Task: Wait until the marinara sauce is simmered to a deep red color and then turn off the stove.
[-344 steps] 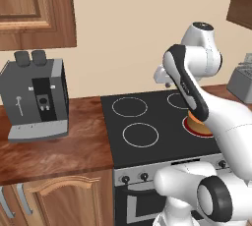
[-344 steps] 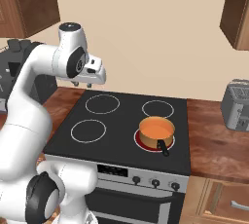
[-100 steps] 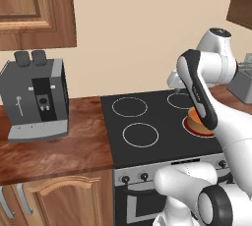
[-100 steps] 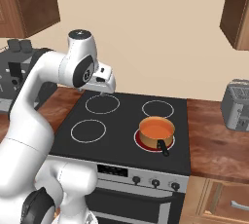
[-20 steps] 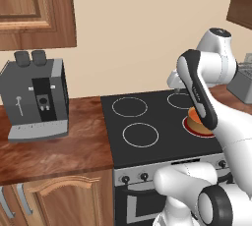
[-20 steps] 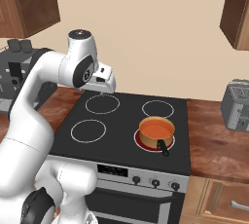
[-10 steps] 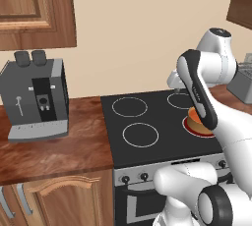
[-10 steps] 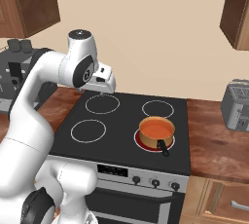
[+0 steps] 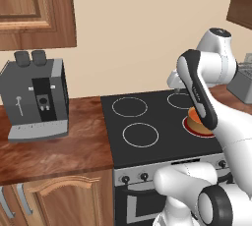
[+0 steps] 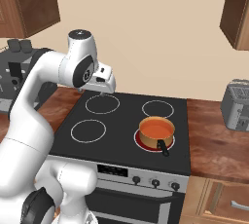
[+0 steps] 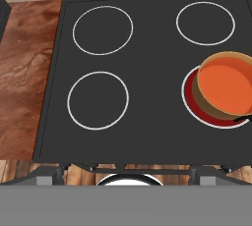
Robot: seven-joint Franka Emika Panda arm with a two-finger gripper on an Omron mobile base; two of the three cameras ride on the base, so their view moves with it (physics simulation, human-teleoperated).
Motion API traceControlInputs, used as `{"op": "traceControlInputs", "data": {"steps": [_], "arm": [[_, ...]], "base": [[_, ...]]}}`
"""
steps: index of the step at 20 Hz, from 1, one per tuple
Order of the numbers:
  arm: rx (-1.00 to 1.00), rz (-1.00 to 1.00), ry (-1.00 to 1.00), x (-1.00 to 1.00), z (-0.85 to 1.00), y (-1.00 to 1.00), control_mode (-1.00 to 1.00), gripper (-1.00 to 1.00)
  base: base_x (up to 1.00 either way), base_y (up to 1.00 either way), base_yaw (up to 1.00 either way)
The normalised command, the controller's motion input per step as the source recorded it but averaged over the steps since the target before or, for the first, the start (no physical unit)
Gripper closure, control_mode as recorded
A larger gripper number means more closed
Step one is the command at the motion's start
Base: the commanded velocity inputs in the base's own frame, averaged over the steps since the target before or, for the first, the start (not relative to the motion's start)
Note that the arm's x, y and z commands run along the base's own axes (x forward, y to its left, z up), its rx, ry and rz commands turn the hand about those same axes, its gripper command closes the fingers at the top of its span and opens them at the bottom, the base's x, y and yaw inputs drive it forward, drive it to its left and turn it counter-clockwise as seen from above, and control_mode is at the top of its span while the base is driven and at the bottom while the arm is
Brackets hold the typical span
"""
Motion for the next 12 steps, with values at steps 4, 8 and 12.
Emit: {"op": "traceControlInputs", "data": {"steps": [4,8,12], "arm": [[0.0,0.0,0.0,0.0,0.0,0.0,-1.0,-1.0],[0.0,0.0,0.0,0.0,0.0,0.0,-1.0,-1.0],[0.0,0.0,0.0,0.0,0.0,0.0,-1.0,-1.0]], "base": [[0.0,0.0,0.0],[0.0,0.0,0.0],[0.0,0.0,0.0]]}}
